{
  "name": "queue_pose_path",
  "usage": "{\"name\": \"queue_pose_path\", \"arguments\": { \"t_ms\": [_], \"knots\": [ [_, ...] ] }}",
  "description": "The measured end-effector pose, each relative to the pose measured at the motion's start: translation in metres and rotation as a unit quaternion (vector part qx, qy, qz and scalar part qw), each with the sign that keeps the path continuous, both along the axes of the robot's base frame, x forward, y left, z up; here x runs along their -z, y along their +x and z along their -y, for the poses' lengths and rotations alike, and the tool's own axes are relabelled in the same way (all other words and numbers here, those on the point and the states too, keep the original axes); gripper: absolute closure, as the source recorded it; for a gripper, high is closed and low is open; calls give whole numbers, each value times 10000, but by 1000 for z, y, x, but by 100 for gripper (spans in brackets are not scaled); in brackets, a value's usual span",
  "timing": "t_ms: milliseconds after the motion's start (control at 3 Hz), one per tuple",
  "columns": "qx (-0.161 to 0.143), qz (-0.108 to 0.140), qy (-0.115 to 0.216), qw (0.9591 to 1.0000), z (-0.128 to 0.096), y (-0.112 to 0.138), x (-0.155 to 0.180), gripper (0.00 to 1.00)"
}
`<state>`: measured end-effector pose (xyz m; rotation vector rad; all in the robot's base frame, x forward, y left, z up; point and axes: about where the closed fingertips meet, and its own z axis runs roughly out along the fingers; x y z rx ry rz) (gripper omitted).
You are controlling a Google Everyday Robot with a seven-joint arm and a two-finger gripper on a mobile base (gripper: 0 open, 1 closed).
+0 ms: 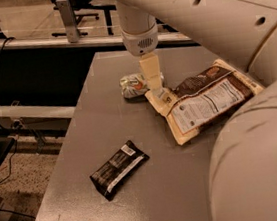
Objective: Knock 7up can over
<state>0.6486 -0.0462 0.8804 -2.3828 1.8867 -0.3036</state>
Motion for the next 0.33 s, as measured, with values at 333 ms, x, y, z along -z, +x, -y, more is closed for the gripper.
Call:
{"name": "queue_pose_path", "arguments": {
  "t_ms": [333],
  "knots": [
    [-2,0,4,10000,0,0,0,0]
  ]
}}
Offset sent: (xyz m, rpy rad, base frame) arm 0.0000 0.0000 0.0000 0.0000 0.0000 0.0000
